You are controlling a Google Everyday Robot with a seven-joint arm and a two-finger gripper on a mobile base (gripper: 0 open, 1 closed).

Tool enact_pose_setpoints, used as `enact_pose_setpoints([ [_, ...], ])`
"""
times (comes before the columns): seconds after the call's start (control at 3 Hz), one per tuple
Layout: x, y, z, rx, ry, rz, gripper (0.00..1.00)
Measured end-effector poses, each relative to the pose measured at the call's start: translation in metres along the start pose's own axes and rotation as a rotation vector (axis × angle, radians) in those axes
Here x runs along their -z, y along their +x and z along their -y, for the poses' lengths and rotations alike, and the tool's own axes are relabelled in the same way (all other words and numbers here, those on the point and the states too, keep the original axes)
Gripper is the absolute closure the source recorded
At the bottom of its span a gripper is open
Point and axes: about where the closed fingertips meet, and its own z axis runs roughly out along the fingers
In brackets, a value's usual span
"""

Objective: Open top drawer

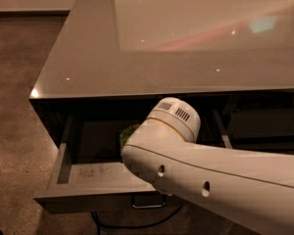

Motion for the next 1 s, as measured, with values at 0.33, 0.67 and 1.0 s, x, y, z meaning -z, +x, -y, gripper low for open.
enact_pose_setpoints([
  [0.33, 0.0077, 0.0, 0.0066, -0.001, 0.034, 0.003, 0.12],
  [0.67, 0.0122, 0.0002, 0.012, -0.006, 0.065, 0.015, 0.0],
  [1.0, 0.0144, 0.001, 0.016, -0.012, 0.086, 0.018, 0.0],
])
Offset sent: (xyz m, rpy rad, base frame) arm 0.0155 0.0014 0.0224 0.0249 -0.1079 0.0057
